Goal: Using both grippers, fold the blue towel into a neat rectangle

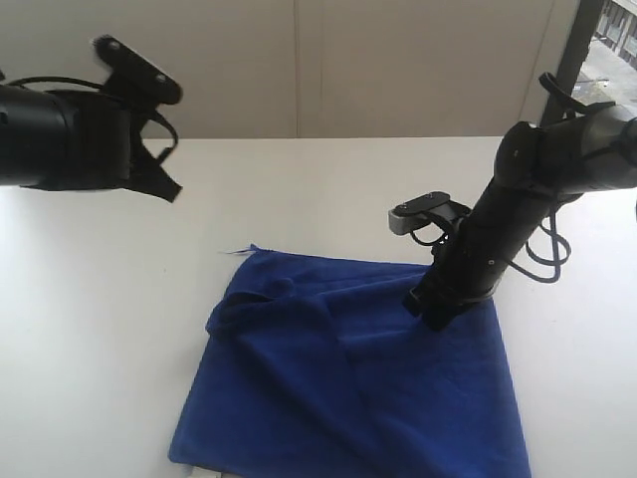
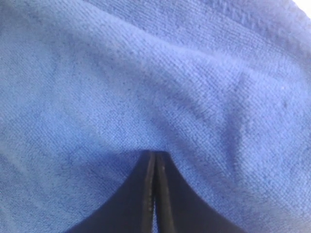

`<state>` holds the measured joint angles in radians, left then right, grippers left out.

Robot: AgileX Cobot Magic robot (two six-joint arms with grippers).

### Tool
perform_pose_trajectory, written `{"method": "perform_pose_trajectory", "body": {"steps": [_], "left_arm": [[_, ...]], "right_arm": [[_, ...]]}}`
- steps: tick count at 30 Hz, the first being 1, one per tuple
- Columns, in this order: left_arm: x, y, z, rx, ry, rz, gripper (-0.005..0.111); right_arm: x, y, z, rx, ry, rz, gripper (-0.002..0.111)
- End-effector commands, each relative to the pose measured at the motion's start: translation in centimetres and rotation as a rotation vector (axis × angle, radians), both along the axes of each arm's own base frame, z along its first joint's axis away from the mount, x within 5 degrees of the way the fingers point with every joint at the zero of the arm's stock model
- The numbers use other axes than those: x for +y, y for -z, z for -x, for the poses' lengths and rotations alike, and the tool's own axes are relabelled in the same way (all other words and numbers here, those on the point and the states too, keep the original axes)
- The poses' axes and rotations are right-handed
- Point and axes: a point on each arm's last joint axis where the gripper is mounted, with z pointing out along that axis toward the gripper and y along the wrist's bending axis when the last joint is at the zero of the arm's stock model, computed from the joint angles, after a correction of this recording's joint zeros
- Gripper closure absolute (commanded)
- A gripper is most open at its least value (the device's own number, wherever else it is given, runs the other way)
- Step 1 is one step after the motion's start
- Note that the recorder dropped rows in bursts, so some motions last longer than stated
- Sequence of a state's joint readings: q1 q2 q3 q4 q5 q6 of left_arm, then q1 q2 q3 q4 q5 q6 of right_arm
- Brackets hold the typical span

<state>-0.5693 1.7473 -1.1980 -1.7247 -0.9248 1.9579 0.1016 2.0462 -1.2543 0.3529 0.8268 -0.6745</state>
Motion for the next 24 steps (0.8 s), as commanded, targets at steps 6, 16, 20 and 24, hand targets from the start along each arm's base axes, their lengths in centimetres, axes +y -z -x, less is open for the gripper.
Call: {"method": "perform_pose_trajectory", "body": {"steps": [6, 16, 20, 24], "left_arm": [[-11.7, -0.5, 5.4, 0.077, 0.837, 0.406, 0.107], [-4.4, 0.4, 5.0, 0.995, 0.952, 0.571, 0.107], [-2.3, 0.4, 3.6, 1.049, 0.847, 0.347, 0.107], [-4.7, 0.5, 3.3, 0.88, 0.986, 0.234, 0.107]], "right_arm": [[0.0, 2.3, 0.7, 0.084, -0.013, 0.014, 0.108], [0.0, 2.1, 0.5, 0.077, -0.013, 0.014, 0.108], [0.0, 2.0, 0.4, 0.075, -0.012, 0.013, 0.108], [0.0, 2.0, 0.4, 0.079, -0.013, 0.012, 0.108]]}}
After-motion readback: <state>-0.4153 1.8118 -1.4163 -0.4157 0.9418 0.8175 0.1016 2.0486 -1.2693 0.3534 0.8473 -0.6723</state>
